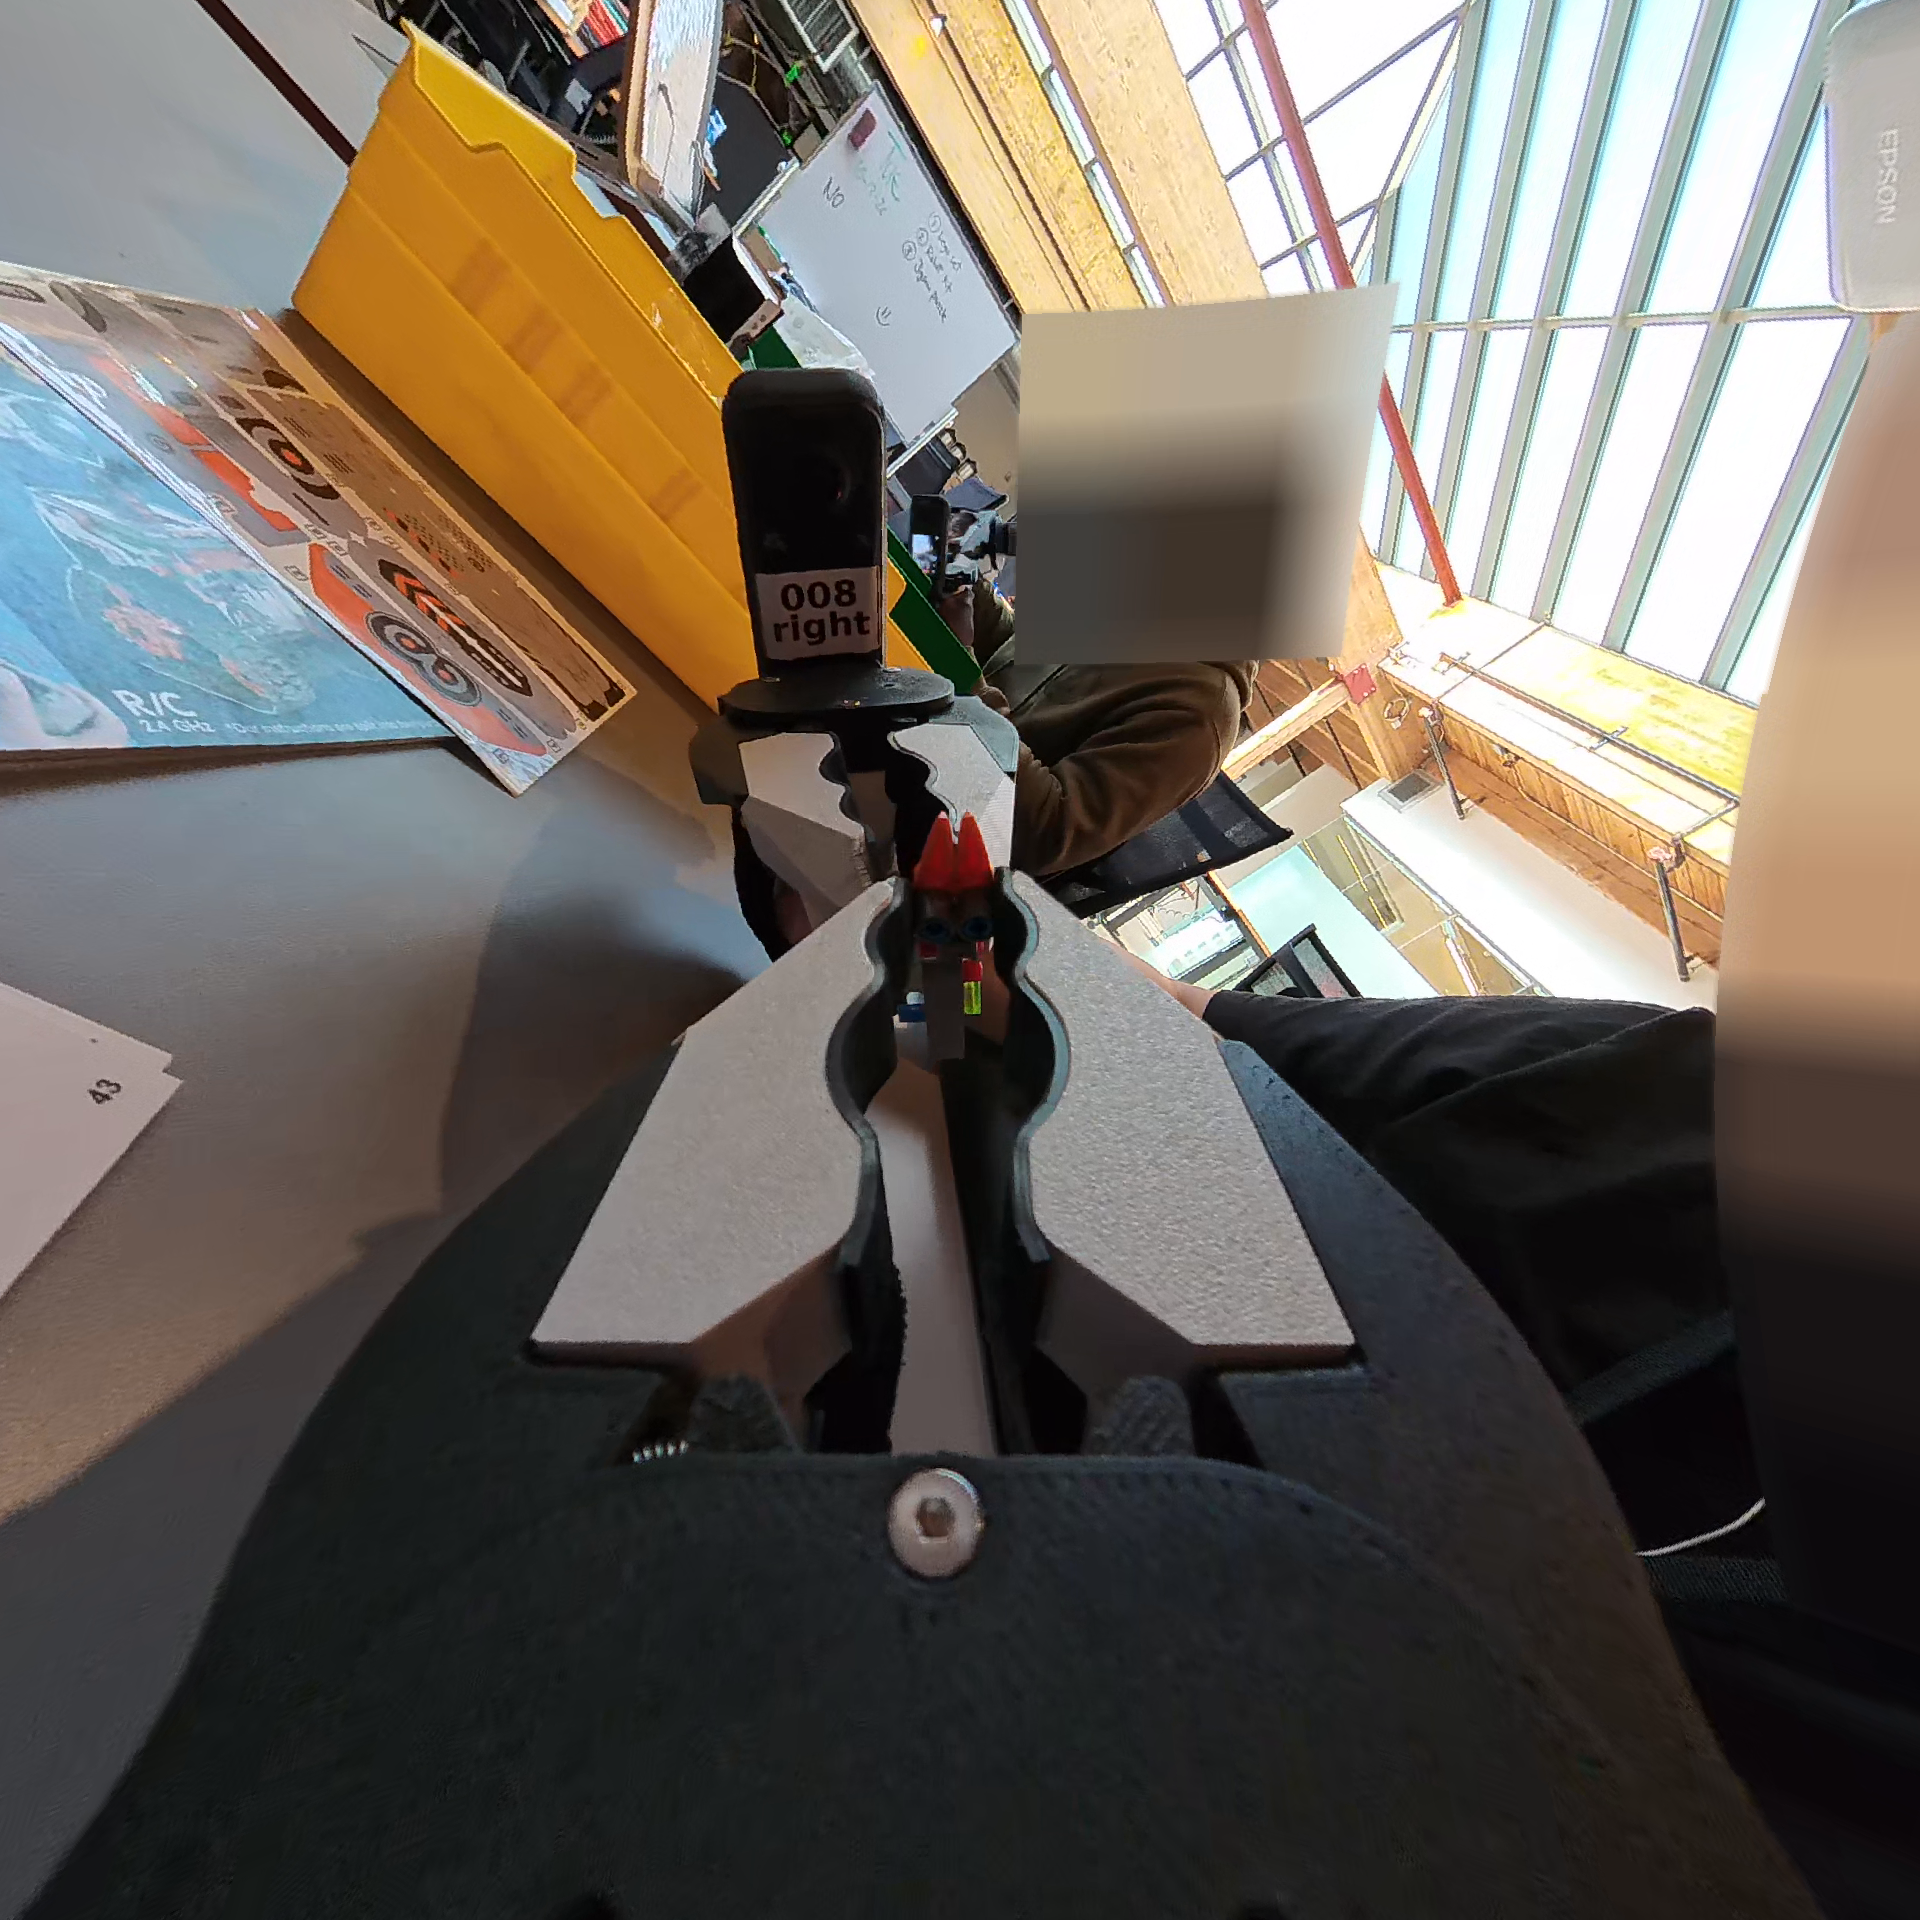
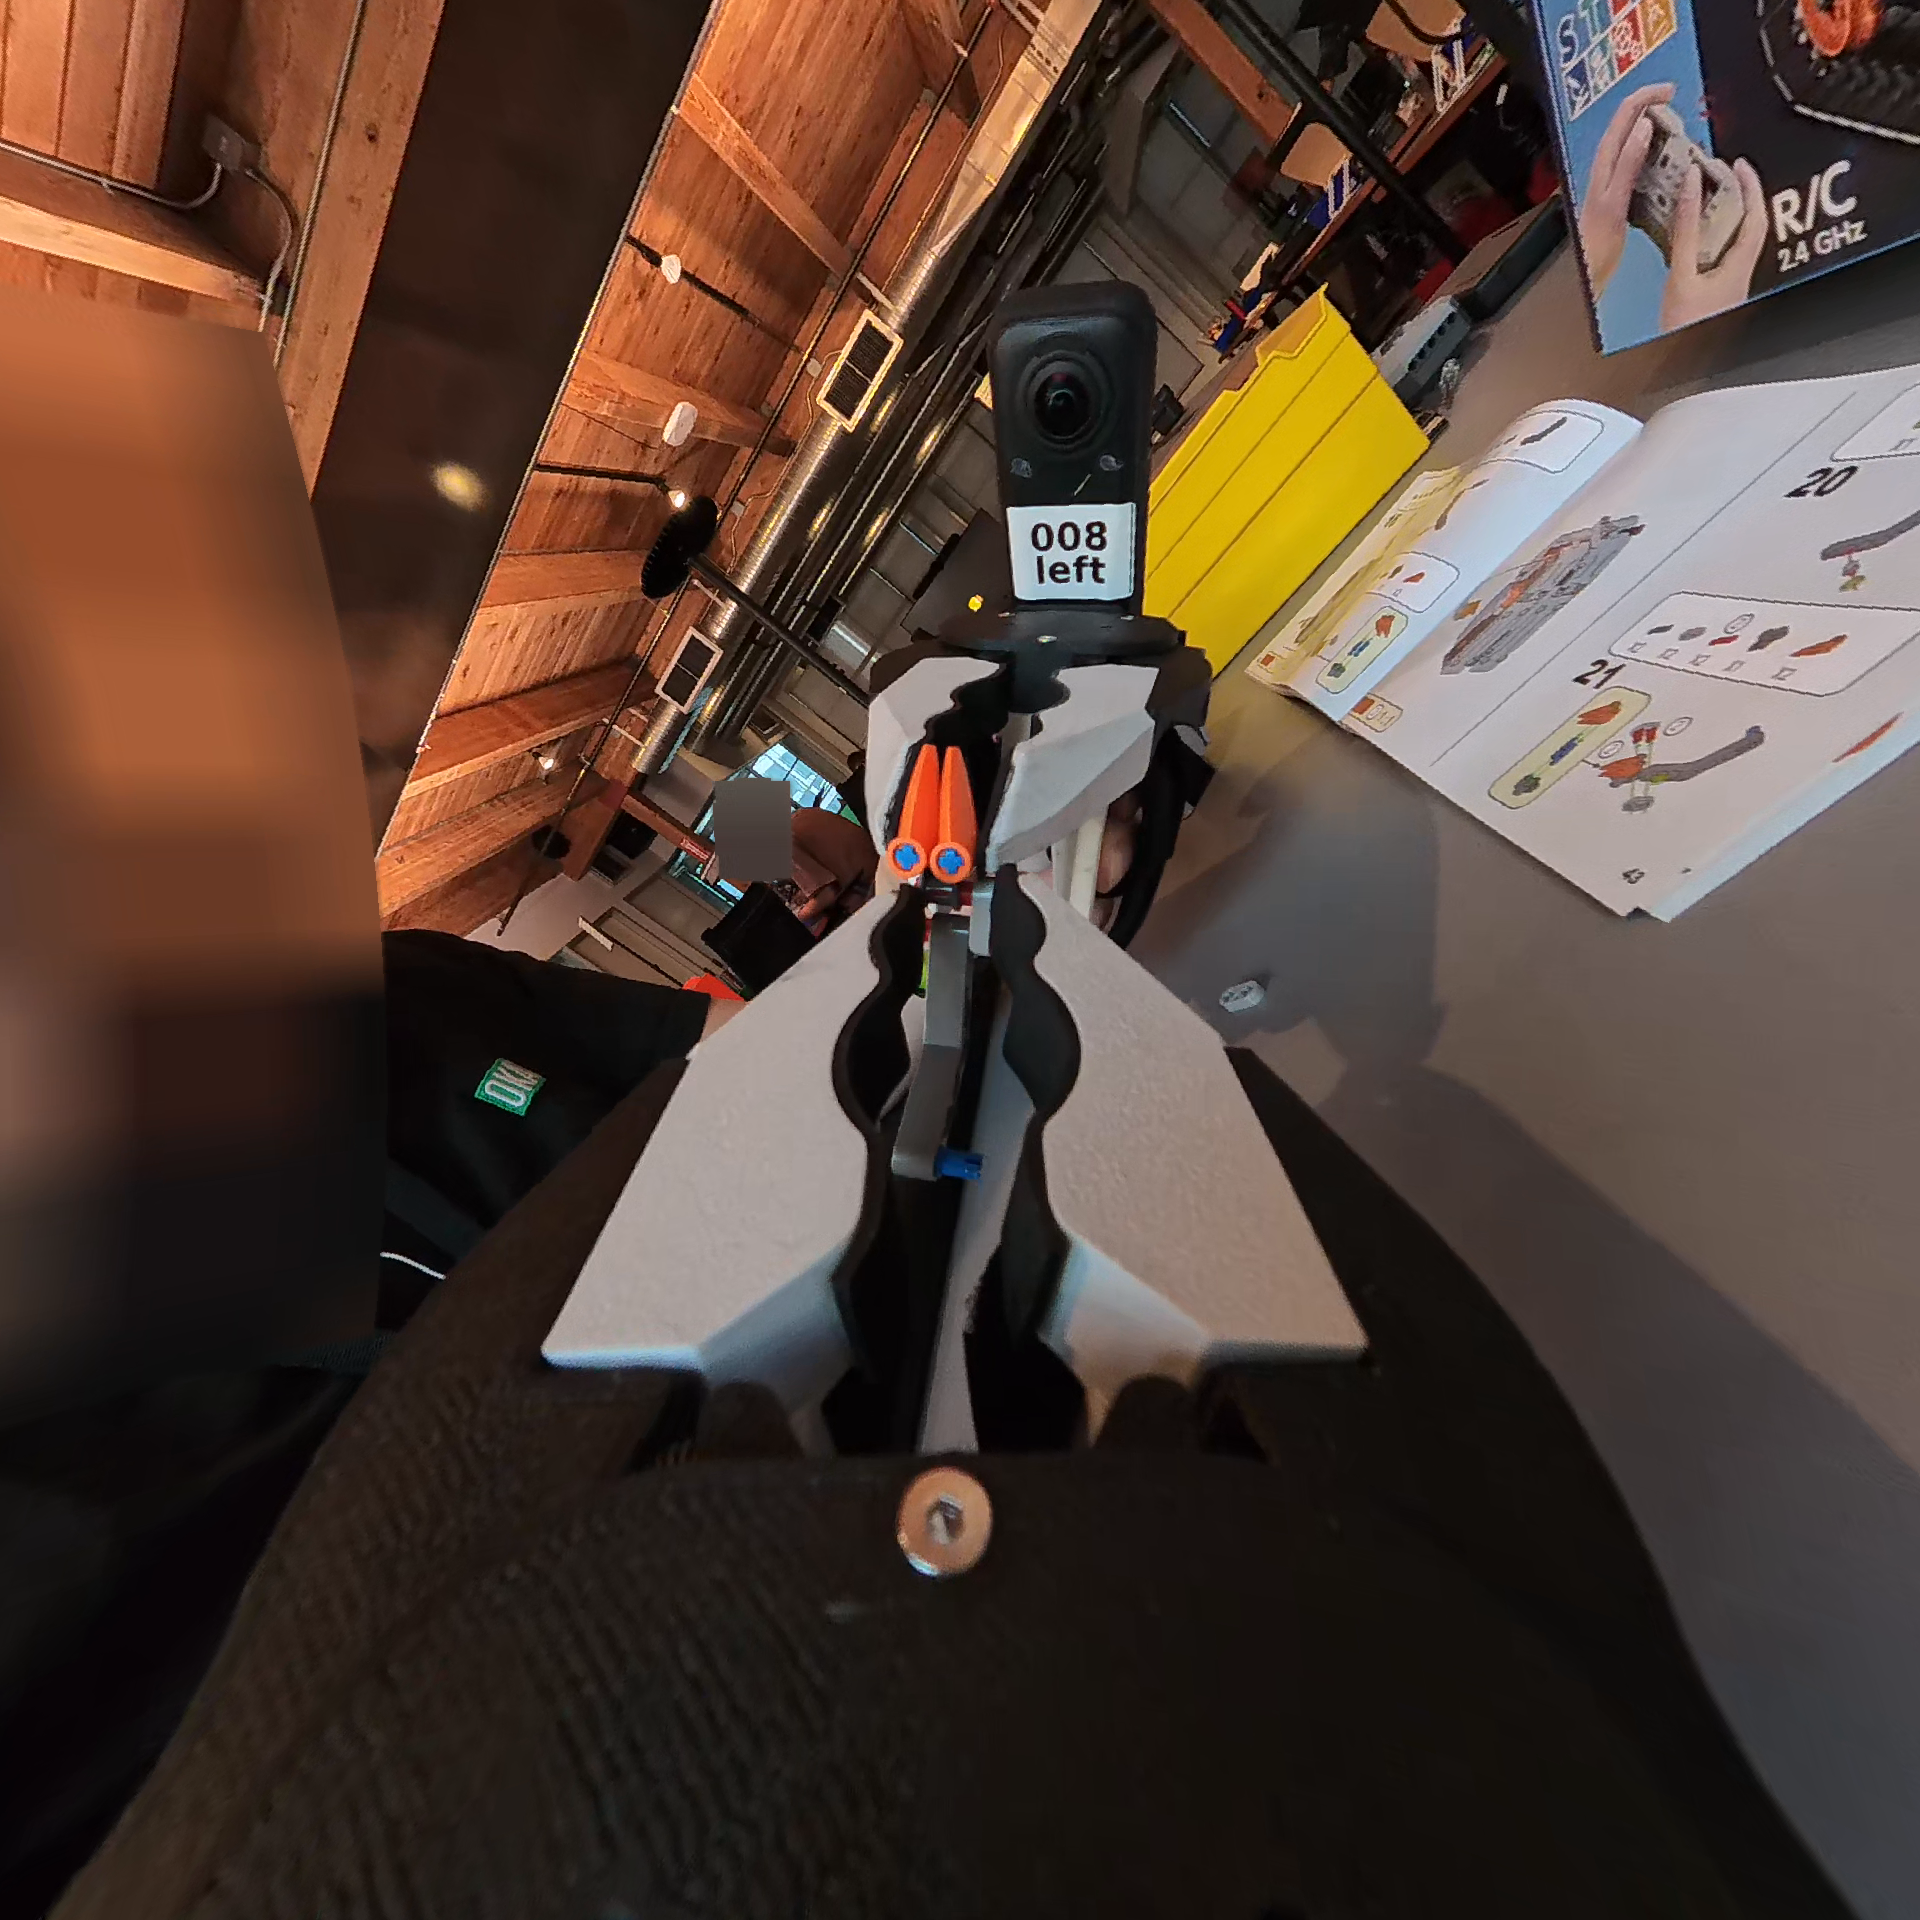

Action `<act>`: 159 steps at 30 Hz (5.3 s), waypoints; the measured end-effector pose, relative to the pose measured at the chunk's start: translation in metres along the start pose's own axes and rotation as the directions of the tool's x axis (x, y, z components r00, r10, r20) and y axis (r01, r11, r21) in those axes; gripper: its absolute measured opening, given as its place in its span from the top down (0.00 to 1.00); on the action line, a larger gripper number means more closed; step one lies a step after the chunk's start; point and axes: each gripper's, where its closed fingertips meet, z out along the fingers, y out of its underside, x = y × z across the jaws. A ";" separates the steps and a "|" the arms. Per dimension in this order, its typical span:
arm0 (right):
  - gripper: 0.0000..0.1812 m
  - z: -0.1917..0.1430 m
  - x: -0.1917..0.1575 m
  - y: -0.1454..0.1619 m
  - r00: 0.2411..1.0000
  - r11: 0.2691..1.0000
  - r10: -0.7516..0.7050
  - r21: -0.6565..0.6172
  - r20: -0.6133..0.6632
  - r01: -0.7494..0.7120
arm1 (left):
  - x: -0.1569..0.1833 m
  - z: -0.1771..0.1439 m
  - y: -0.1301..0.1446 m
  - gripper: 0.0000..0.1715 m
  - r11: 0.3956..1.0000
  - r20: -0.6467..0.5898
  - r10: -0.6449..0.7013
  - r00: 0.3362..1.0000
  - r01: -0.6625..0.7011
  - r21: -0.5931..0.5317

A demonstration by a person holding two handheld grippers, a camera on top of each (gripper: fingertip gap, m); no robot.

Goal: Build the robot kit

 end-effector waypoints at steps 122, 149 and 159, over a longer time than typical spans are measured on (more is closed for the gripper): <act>0.96 -0.005 0.010 0.010 0.963 0.966 -0.239 -0.127 -0.124 0.223 | -0.010 0.010 0.005 0.96 0.994 0.115 0.106 0.988 -0.102 -0.038; 0.91 -0.010 -0.006 0.011 0.930 0.923 -0.366 -0.143 -0.030 0.358 | -0.001 0.010 0.037 0.97 0.851 0.120 0.461 0.879 -0.400 -0.340; 0.91 -0.012 -0.021 -0.001 0.783 0.788 -0.615 -0.106 -0.097 0.606 | -0.004 -0.010 0.030 0.86 0.956 0.209 0.188 0.960 -0.131 -0.261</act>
